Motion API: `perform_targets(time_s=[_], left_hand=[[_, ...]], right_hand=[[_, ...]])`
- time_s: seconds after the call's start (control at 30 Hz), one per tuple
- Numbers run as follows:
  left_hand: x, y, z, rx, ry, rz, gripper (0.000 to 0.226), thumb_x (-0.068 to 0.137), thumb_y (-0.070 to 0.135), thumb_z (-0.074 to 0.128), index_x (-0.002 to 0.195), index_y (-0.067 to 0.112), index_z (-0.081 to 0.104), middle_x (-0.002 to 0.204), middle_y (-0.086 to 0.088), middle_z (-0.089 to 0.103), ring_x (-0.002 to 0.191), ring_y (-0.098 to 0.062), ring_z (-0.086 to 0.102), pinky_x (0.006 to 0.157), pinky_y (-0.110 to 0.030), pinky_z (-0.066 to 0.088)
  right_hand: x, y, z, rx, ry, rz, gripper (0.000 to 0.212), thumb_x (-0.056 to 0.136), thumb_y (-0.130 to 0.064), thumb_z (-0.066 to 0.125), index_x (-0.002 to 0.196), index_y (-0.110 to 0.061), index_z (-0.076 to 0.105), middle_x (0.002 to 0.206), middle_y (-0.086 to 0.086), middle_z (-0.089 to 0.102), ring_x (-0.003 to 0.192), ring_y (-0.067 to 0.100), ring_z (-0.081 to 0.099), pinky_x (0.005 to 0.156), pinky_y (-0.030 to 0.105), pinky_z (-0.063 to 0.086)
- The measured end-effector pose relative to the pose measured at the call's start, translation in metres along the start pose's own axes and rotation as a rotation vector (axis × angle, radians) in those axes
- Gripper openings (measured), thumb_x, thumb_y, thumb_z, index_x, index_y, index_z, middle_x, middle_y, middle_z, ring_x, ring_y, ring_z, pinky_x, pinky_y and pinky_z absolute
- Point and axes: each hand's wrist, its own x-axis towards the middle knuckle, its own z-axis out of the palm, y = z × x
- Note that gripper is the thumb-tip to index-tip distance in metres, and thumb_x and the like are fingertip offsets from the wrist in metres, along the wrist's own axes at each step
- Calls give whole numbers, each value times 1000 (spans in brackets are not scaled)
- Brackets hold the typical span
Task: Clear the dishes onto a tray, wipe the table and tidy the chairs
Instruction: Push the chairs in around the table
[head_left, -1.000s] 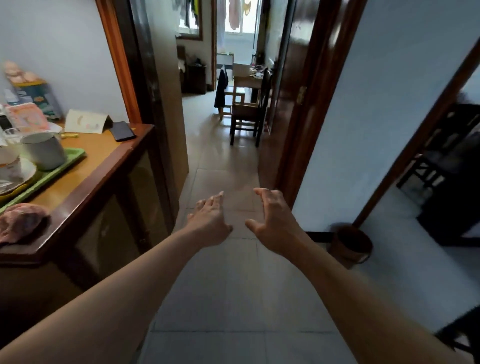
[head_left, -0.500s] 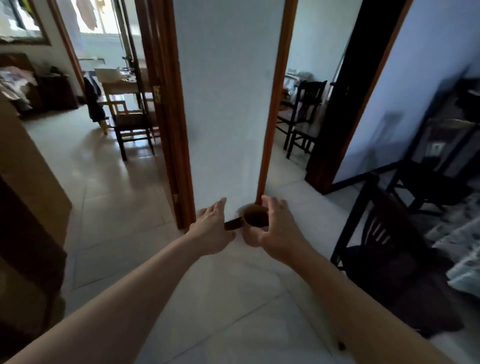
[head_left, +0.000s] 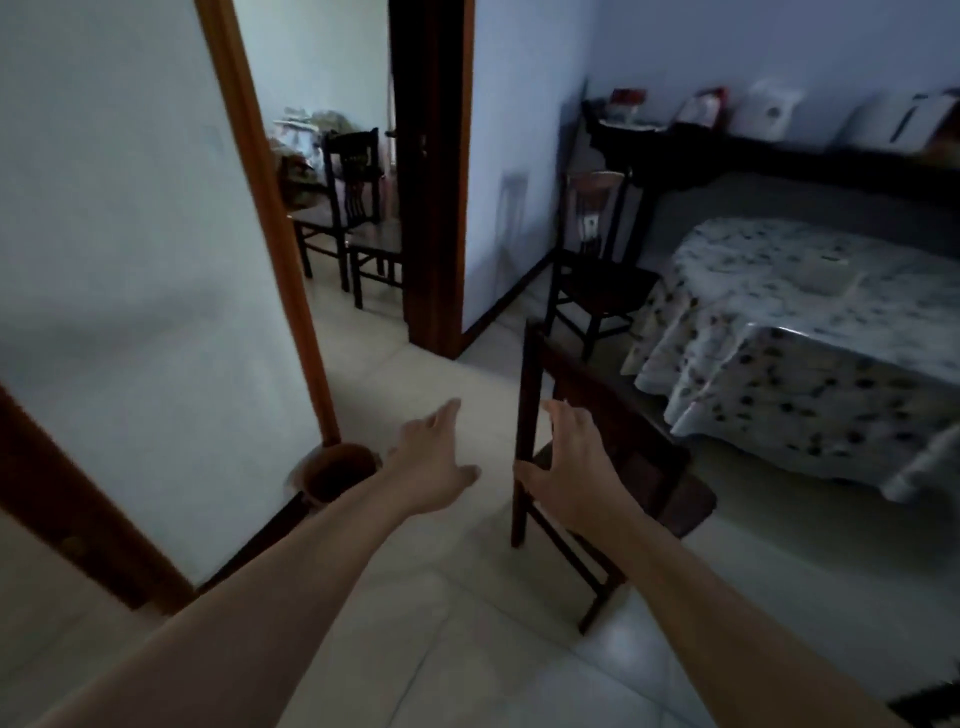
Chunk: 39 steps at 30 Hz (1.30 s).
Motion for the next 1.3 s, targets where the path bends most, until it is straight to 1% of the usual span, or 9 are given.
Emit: perform_targets(time_s=[0.37, 0.47, 0.63, 0.8, 0.97, 1.07, 1.13, 1.2, 1.3], left_hand=[[135, 51, 26, 58, -159, 212, 82, 89, 31, 62, 151, 21, 9, 156, -3, 23, 143, -25, 20, 113, -47, 29], [167, 64, 31, 78, -162, 239, 77, 88, 27, 64, 148, 21, 16, 152, -4, 30, 140, -26, 26, 111, -46, 32], [225, 68, 48, 182, -197, 251, 90, 86, 32, 66, 152, 22, 5, 158, 0, 16, 143, -26, 19, 113, -48, 28], [287, 76, 58, 436, -92, 445, 86, 84, 35, 66, 150, 20, 12, 158, -3, 11, 143, -26, 14, 113, -51, 21], [351, 75, 75, 569, -182, 704, 81, 84, 39, 64, 148, 21, 17, 154, 0, 20, 142, -24, 15, 114, -53, 14], [382, 74, 82, 573, -244, 833, 61, 84, 36, 62, 139, 27, 35, 139, 3, 42, 134, -21, 32, 110, -50, 18], [398, 74, 85, 554, -230, 911, 40, 86, 31, 57, 125, 27, 48, 122, 3, 55, 120, -21, 45, 102, -41, 26], [409, 75, 88, 551, -206, 978, 24, 88, 26, 53, 112, 23, 53, 107, 1, 59, 107, -22, 52, 87, -35, 32], [420, 81, 90, 612, -205, 1078, 25, 89, 33, 56, 109, 18, 55, 102, -2, 60, 97, -23, 57, 69, -29, 31]], right_hand=[[78, 72, -15, 10, 161, 273, 76, 84, -26, 67, 145, -20, 21, 142, 5, 29, 127, 19, 35, 105, 31, 37], [106, 94, -19, -9, 147, 315, 81, 83, -27, 68, 146, -18, 19, 143, 6, 27, 131, 21, 29, 109, 35, 31], [144, 124, -19, -137, 108, 362, 89, 80, -33, 69, 148, -21, 13, 145, 6, 23, 133, 26, 22, 111, 38, 26], [182, 148, -4, -234, 158, 416, 85, 81, -39, 68, 148, -21, 18, 145, 4, 29, 133, 25, 28, 110, 38, 26], [213, 161, 20, -369, 222, 578, 70, 82, -44, 65, 140, -25, 30, 137, 1, 43, 127, 23, 39, 109, 39, 28], [226, 162, 32, -461, 262, 663, 49, 83, -46, 62, 125, -26, 47, 119, -3, 58, 114, 21, 51, 99, 36, 36], [232, 162, 37, -497, 315, 717, 37, 75, -44, 73, 102, -23, 60, 95, -3, 66, 93, 22, 61, 83, 37, 43], [234, 167, 42, -512, 364, 730, 37, 58, -38, 86, 78, -19, 62, 70, -2, 65, 67, 23, 62, 64, 35, 45], [234, 171, 42, -569, 399, 723, 43, 45, -39, 91, 67, -20, 59, 59, -5, 59, 54, 21, 59, 53, 30, 42]])
